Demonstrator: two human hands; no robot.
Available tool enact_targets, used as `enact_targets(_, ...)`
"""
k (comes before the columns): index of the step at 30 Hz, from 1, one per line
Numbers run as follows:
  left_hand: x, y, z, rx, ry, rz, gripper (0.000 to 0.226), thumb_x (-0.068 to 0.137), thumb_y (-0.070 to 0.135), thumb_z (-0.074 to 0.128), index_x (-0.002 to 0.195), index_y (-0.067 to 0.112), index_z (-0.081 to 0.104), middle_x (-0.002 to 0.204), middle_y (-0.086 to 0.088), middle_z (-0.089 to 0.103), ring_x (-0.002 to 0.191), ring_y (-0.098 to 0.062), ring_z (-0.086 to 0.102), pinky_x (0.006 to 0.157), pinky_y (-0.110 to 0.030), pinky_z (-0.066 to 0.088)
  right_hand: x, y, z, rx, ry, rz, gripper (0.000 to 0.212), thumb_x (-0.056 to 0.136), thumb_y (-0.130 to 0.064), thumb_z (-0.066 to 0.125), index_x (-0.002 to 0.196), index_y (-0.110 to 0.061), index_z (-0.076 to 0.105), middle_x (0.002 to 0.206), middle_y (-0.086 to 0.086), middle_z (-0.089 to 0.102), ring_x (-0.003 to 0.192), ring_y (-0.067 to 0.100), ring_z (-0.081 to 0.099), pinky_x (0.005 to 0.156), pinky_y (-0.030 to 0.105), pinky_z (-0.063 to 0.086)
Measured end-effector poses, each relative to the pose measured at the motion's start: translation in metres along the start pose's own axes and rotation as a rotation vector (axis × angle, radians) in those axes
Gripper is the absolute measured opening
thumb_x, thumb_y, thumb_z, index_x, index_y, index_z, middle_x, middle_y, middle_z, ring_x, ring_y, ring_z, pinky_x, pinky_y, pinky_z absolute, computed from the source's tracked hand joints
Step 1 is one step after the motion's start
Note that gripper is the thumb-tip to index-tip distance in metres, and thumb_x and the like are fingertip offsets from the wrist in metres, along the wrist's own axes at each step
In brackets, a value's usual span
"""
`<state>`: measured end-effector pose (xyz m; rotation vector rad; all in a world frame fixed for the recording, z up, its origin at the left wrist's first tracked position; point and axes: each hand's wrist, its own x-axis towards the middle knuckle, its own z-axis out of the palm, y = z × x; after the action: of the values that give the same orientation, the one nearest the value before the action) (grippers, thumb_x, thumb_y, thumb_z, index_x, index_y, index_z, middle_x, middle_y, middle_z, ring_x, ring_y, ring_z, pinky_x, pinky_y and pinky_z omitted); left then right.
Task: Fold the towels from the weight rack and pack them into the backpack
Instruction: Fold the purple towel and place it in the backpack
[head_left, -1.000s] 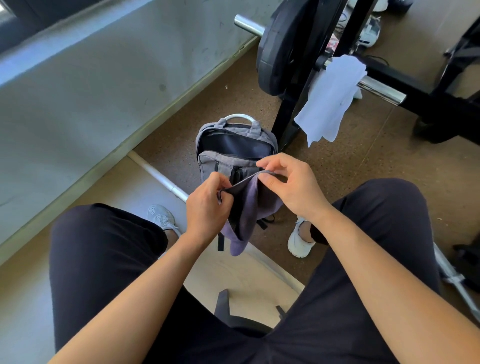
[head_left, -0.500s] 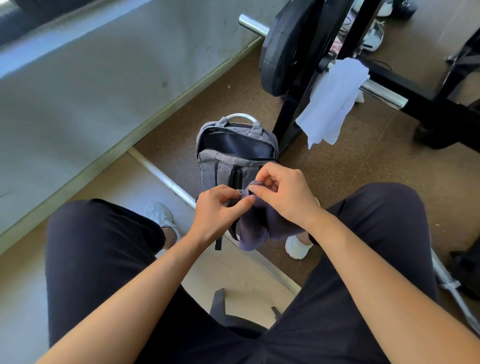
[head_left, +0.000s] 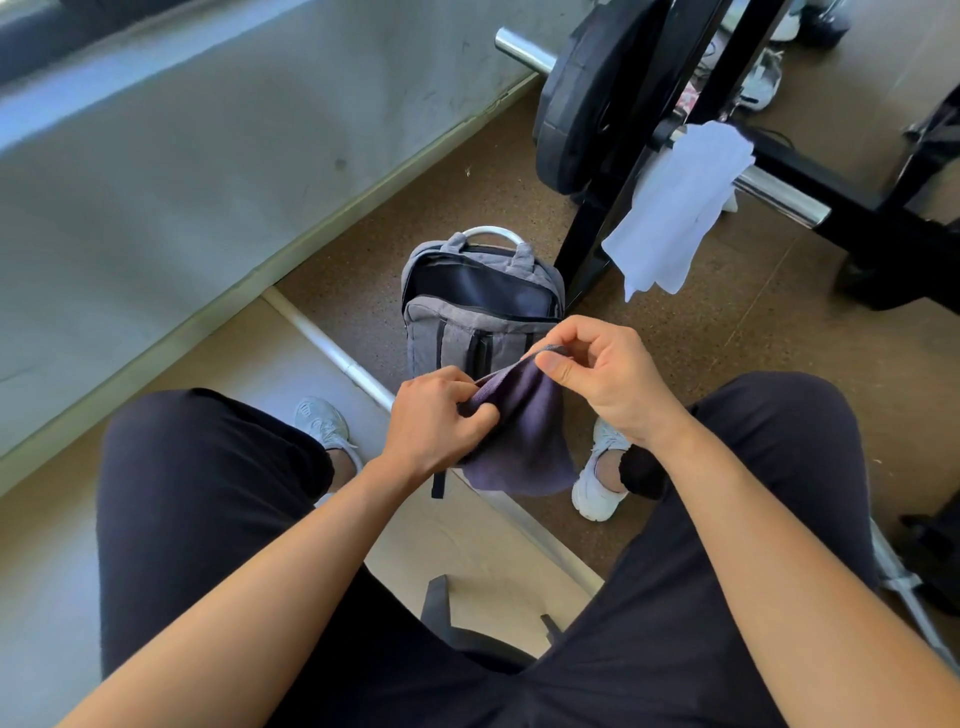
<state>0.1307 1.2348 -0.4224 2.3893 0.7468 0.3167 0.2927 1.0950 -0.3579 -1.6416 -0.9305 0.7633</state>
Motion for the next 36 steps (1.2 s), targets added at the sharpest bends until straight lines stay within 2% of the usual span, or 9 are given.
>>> enact_targets(5, -0.004, 0.008, 0.006, 0.004, 0.085, 0.107, 0.031, 0.072, 0.037, 0.066, 0.055, 0.012, 0.057, 0.058, 0.005, 0.053, 0.055, -0.023, 0.05, 0.058, -0.027, 0.03, -0.002, -0.003, 0.006, 0.071, -0.08, 0.049, 0.012, 0.091, -0.004, 0.069, 0.091, -0.016, 0.068, 0.079, -0.005, 0.072, 0.079, 0.007, 0.067, 0.075, 0.021, 0.053)
enact_targets(10, 0.001, 0.005, 0.005, 0.012, 0.095, 0.102, 0.024, 0.071, 0.034, 0.059, 0.065, 0.015, 0.072, 0.072, 0.003, 0.07, 0.065, -0.022, 0.061, 0.061, -0.027, 0.037, -0.004, -0.005, 0.007, 0.054, -0.132, 0.066, 0.014, 0.09, 0.0, 0.07, 0.089, -0.014, 0.068, 0.076, -0.009, 0.071, 0.076, 0.003, 0.066, 0.074, 0.016, 0.051)
enact_targets(13, 0.002, -0.005, 0.006, 0.094, 0.066, 0.12, 0.024, 0.068, 0.027, 0.05, 0.064, 0.014, 0.07, 0.073, 0.003, 0.07, 0.066, -0.025, 0.061, 0.06, -0.024, 0.028, -0.004, -0.003, -0.006, -0.008, -0.064, 0.055, 0.013, 0.09, -0.003, 0.071, 0.088, -0.015, 0.068, 0.075, -0.01, 0.068, 0.074, 0.003, 0.062, 0.073, 0.015, 0.049)
enact_targets(16, 0.004, -0.016, 0.008, 0.178, 0.042, 0.114, 0.029, 0.071, 0.028, 0.044, 0.061, 0.012, 0.065, 0.073, 0.002, 0.067, 0.064, -0.028, 0.06, 0.065, -0.027, 0.031, -0.004, 0.001, -0.022, -0.067, -0.031, 0.064, 0.012, 0.09, -0.007, 0.072, 0.087, -0.017, 0.069, 0.075, -0.01, 0.067, 0.075, 0.006, 0.06, 0.075, 0.017, 0.048)
enact_targets(23, 0.004, -0.032, 0.011, 0.271, -0.141, -0.019, 0.023, 0.078, 0.031, 0.043, 0.064, 0.016, 0.054, 0.077, 0.0, 0.061, 0.069, -0.03, 0.055, 0.06, -0.032, 0.032, -0.003, 0.004, -0.035, -0.108, 0.046, 0.057, 0.012, 0.092, -0.011, 0.071, 0.088, -0.022, 0.068, 0.074, -0.014, 0.068, 0.072, 0.002, 0.058, 0.073, 0.016, 0.047)
enact_targets(27, 0.001, -0.041, 0.013, 0.391, -0.242, -0.101, 0.025, 0.09, 0.026, 0.05, 0.068, 0.014, 0.051, 0.079, 0.001, 0.054, 0.072, -0.027, 0.052, 0.067, -0.034, 0.036, 0.002, 0.017, -0.037, -0.211, 0.194, 0.1, 0.005, 0.095, -0.014, 0.067, 0.091, -0.017, 0.066, 0.079, -0.002, 0.07, 0.072, 0.005, 0.06, 0.071, 0.025, 0.051)
enact_targets(30, 0.0, -0.048, 0.012, 0.377, -0.308, -0.224, 0.025, 0.089, 0.026, 0.046, 0.071, 0.012, 0.056, 0.08, -0.002, 0.061, 0.076, -0.031, 0.06, 0.068, -0.036, 0.044, 0.004, 0.021, -0.039, -0.197, 0.242, 0.154, 0.005, 0.097, -0.012, 0.064, 0.093, -0.012, 0.062, 0.078, 0.005, 0.066, 0.071, 0.01, 0.062, 0.063, 0.029, 0.06)
enact_targets(32, -0.001, -0.048, 0.01, 0.339, -0.33, -0.303, 0.024, 0.086, 0.026, 0.046, 0.068, 0.012, 0.054, 0.077, -0.006, 0.064, 0.076, -0.034, 0.062, 0.065, -0.036, 0.046, 0.003, 0.022, -0.039, -0.128, 0.265, 0.168, 0.004, 0.098, -0.01, 0.062, 0.095, -0.011, 0.06, 0.082, 0.007, 0.068, 0.081, 0.015, 0.069, 0.068, 0.033, 0.063)
enact_targets(36, -0.003, -0.05, 0.008, 0.201, -0.268, -0.38, 0.021, 0.085, 0.02, 0.058, 0.066, 0.013, 0.059, 0.075, -0.009, 0.061, 0.076, -0.035, 0.059, 0.057, -0.032, 0.038, 0.003, 0.024, -0.04, -0.148, 0.379, 0.106, 0.002, 0.099, -0.009, 0.059, 0.1, -0.01, 0.056, 0.091, 0.009, 0.068, 0.09, 0.015, 0.07, 0.08, 0.026, 0.061)
